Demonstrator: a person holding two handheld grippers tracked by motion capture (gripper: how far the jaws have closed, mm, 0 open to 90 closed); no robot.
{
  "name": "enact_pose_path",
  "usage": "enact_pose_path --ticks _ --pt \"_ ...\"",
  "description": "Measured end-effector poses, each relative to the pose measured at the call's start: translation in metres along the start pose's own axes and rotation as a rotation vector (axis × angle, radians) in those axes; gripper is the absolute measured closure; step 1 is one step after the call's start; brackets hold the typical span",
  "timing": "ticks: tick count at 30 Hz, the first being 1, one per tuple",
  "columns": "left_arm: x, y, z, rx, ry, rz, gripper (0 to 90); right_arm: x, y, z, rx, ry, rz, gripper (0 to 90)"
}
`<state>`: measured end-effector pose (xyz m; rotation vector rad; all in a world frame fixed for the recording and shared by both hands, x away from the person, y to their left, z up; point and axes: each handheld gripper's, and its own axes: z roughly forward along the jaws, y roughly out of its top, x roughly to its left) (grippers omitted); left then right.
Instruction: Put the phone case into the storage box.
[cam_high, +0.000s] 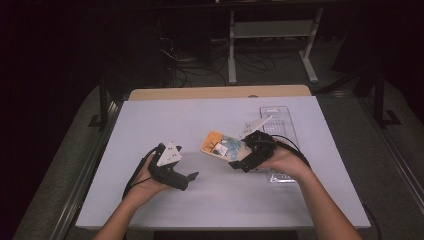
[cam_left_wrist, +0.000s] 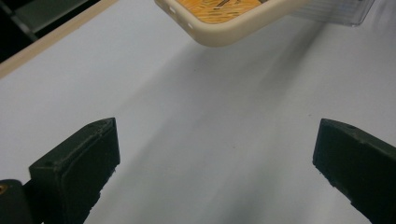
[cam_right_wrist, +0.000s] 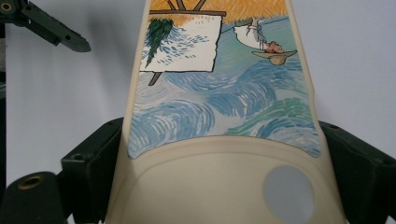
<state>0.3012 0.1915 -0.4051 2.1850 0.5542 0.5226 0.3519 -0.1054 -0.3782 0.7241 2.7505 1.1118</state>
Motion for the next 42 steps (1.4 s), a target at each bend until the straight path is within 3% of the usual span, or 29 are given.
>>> enact_pose_path --ticks 7,9,12,13,16,19,23,32,42 --pt "-0.005 0.0 0.001 -0.002 0.044 0.072 0.2 0.002 0.0 0.002 0.003 0.007 -0.006 9.9" --pt "-0.006 0.0 0.0 0.011 0.061 0.118 0.2 0.002 0.001 0.002 0.002 0.007 -0.01 9.8" --pt "-0.009 0.0 0.002 -0.009 0.085 0.131 0.3 0.003 0.001 0.002 0.003 0.009 -0.011 9.8" --pt "-0.008 0.001 0.001 0.013 0.095 0.173 0.3 0.004 0.001 0.002 0.002 0.008 -0.01 9.8" --pt "-0.01 0.001 0.001 -0.001 0.12 0.206 0.3 0.004 0.001 0.002 -0.002 0.009 -0.013 9.8" --pt "-0.013 0.001 0.001 0.02 0.151 0.272 0.3 0.004 0.001 0.002 -0.004 0.008 -0.012 9.8" --pt "-0.016 0.001 0.002 0.017 0.177 0.326 0.3 0.004 0.001 0.003 -0.005 0.007 -0.023 9.8" --pt "-0.024 0.0 0.004 0.004 0.24 0.404 0.3 0.005 0.001 0.004 -0.002 0.006 -0.019 9.8" --pt "-0.033 -0.002 0.01 0.047 0.293 0.535 0.5 0.005 0.001 0.003 -0.006 0.004 -0.019 9.8"
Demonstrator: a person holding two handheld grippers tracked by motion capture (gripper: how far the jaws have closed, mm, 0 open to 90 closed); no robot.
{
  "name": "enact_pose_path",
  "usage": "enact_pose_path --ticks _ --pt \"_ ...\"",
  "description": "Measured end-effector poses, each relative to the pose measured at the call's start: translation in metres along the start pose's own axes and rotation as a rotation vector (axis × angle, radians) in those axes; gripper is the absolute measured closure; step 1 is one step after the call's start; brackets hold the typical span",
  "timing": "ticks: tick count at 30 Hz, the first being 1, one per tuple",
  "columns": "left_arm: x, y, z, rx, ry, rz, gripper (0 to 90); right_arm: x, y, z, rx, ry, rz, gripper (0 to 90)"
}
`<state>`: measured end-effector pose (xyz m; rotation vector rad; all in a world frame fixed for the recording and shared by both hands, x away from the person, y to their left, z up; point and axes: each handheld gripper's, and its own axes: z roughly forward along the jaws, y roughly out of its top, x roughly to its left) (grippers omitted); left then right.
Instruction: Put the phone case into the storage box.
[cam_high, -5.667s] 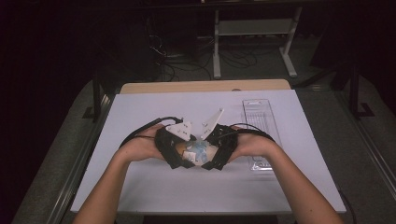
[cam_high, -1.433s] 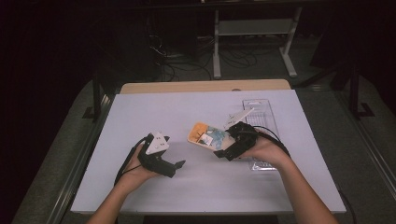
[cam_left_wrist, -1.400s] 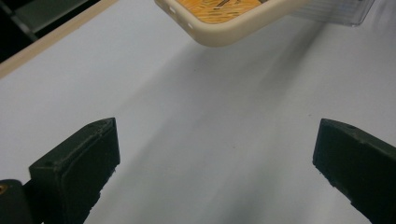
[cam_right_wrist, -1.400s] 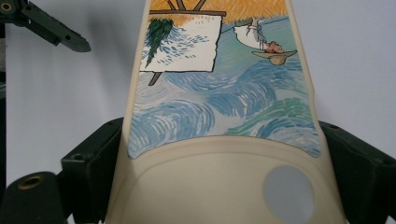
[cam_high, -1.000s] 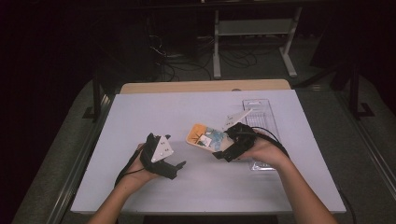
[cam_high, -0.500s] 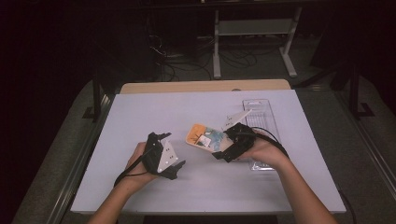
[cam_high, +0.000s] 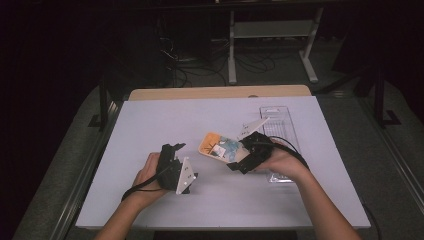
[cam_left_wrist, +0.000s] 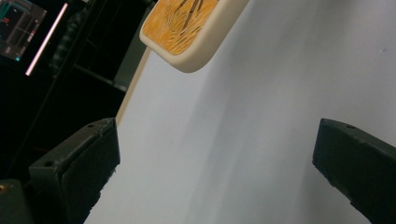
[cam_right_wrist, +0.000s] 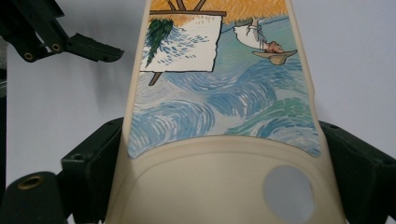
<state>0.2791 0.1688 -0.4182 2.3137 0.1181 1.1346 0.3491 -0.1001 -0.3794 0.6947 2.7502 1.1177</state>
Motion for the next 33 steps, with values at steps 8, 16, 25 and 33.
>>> enact_pose_path --ticks 8,16,25,33 --pt "-0.004 0.001 0.0 0.012 0.066 0.067 0.6 0.0 0.0 0.0 -0.002 0.003 0.001 9.8" --pt "-0.007 0.002 0.002 0.013 0.113 0.11 0.6 0.001 0.0 0.002 0.0 0.007 0.0 9.9" --pt "-0.012 0.008 0.004 0.017 0.156 0.173 0.6 0.004 0.002 0.006 0.002 0.014 -0.003 9.8" --pt "-0.015 0.012 0.007 0.035 0.181 0.223 0.9 0.005 0.003 0.009 0.0 0.013 0.0 9.8"
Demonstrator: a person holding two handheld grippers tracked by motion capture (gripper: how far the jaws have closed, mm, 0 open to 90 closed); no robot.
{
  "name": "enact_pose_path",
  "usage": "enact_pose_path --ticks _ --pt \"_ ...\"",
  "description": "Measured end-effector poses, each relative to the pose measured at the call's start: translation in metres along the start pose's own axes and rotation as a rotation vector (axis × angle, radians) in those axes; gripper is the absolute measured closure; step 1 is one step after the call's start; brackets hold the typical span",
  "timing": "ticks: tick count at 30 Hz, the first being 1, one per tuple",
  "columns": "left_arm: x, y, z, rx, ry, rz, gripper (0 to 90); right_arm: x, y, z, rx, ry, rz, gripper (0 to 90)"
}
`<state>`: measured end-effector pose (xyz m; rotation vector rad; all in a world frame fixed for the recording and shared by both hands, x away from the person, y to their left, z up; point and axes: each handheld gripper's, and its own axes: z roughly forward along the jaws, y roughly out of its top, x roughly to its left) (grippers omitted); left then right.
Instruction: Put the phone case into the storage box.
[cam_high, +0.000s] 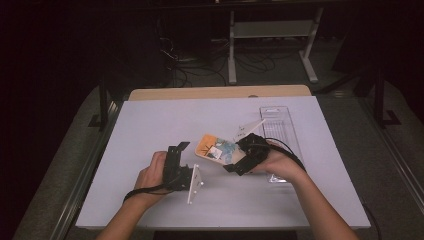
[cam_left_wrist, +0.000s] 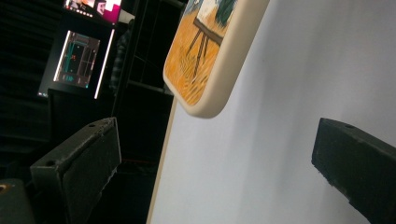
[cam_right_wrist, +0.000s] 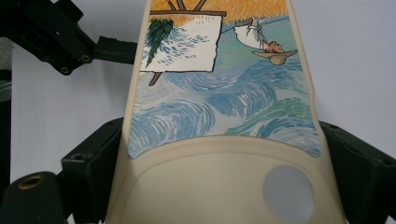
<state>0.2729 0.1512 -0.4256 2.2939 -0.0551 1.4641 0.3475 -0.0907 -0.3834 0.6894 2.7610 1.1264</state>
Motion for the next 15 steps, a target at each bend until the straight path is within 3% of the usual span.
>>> enact_pose_path --ticks 15 --pt "-0.011 0.015 0.008 -0.026 0.057 0.1 6.0 0.006 0.003 0.007 0.004 0.003 -0.004 9.8"
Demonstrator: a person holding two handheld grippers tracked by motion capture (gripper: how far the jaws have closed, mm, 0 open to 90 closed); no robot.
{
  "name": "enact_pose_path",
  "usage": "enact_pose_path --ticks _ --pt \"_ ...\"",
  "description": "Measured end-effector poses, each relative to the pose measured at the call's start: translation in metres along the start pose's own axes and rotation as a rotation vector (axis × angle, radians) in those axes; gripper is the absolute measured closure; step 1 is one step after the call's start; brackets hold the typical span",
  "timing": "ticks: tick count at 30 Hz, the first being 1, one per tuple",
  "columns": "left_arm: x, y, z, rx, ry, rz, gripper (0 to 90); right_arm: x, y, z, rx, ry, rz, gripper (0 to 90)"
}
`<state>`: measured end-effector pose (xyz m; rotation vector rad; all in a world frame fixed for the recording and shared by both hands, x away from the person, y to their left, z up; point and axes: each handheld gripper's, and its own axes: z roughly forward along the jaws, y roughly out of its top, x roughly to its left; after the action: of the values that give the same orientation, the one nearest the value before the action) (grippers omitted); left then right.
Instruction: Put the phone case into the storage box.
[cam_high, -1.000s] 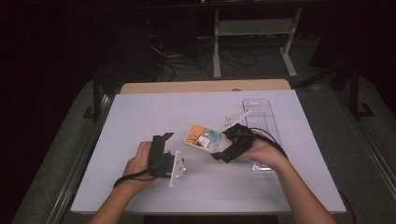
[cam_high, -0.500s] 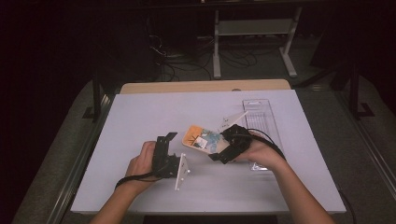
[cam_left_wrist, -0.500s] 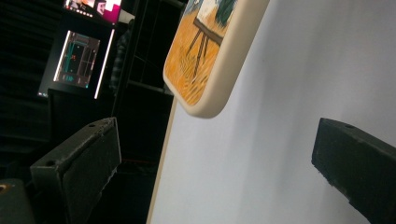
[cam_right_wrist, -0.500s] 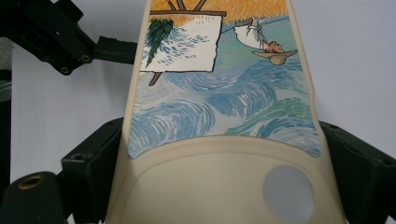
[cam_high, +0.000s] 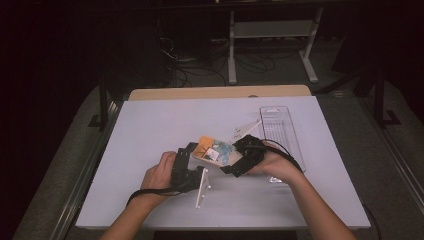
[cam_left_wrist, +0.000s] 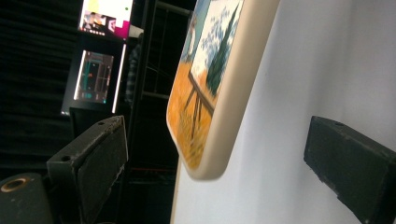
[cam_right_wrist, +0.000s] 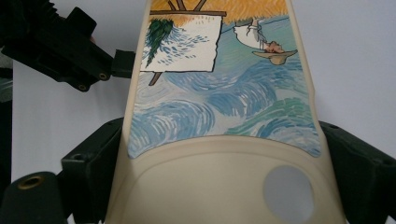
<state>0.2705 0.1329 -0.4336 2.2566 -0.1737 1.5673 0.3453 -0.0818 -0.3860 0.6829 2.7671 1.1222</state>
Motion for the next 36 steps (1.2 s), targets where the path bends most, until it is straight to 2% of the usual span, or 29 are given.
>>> enact_pose_path --ticks 2,5,7,12,13,14,21,22,24,26,27,28,29,36 --pt "-0.001 0.002 0.0 -0.007 0.007 0.01 6.5 -0.001 0.0 0.002 -0.002 -0.007 -0.036 9.9" --pt "-0.002 0.004 0.0 -0.013 0.017 0.023 10.1 -0.001 0.0 0.004 -0.001 -0.007 -0.039 9.9" --pt "-0.003 0.004 -0.001 -0.018 0.038 0.032 12.4 0.0 0.001 0.004 -0.001 -0.009 -0.032 9.9" --pt "-0.003 0.006 -0.002 -0.025 0.052 0.05 15.7 0.001 0.001 0.005 -0.002 -0.005 -0.028 9.9" --pt "-0.004 0.006 -0.002 -0.025 0.059 0.052 16.5 0.003 0.002 0.005 0.004 -0.003 0.003 9.9" --pt "-0.004 0.006 -0.002 -0.026 0.062 0.053 17.6 0.004 0.002 0.005 0.004 -0.004 0.005 9.9" --pt "-0.006 0.008 -0.001 -0.034 0.099 0.079 24.1 0.005 0.003 0.006 0.001 0.0 0.0 9.9" --pt "-0.006 0.008 -0.002 -0.02 0.099 0.098 25.2 0.004 0.003 0.006 0.0 0.001 0.0 9.9" --pt "-0.007 0.009 -0.001 -0.044 0.108 0.08 27.1 0.005 0.003 0.006 0.0 -0.001 0.005 9.8" --pt "-0.007 0.01 -0.003 -0.032 0.111 0.105 29.6 0.004 0.003 0.006 0.0 -0.002 0.002 9.9" --pt "-0.009 0.011 -0.001 -0.053 0.118 0.088 30.7 0.004 0.003 0.006 -0.002 -0.001 0.0 9.8" --pt "-0.009 0.011 -0.001 -0.055 0.118 0.09 31.8 0.004 0.003 0.006 -0.003 -0.001 0.002 9.9" --pt "-0.008 0.012 -0.003 -0.038 0.122 0.117 32.4 0.004 0.003 0.006 -0.004 0.0 0.005 9.9" --pt "-0.011 0.014 -0.003 -0.044 0.126 0.144 39.3 0.005 0.004 0.007 -0.006 0.004 0.008 9.8"
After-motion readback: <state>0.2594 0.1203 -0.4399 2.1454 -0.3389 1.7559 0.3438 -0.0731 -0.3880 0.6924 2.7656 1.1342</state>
